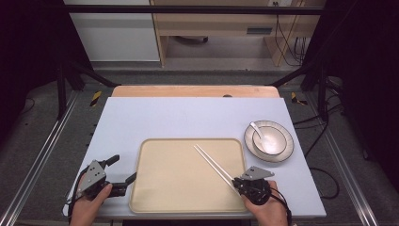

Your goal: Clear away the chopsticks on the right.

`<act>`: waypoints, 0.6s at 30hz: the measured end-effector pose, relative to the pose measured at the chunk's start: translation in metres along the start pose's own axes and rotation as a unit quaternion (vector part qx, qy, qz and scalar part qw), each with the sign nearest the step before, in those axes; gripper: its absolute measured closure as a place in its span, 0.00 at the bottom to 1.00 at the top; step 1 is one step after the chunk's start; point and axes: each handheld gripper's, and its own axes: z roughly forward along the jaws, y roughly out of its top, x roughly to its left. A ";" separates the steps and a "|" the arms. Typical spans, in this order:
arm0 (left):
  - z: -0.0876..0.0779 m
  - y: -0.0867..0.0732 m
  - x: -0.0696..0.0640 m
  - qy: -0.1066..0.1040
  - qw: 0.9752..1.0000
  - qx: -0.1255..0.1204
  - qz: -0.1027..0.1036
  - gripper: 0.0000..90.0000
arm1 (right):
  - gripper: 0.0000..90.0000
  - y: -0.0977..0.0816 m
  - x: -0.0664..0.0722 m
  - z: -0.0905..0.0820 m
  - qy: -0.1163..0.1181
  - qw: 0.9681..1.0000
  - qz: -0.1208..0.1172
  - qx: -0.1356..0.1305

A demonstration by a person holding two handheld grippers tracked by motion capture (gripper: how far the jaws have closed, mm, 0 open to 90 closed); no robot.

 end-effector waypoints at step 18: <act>-0.001 0.009 -0.007 -0.010 1.000 0.004 0.010 0.10 | 0.67 0.000 -0.005 -0.010 -0.002 0.998 0.021 -0.056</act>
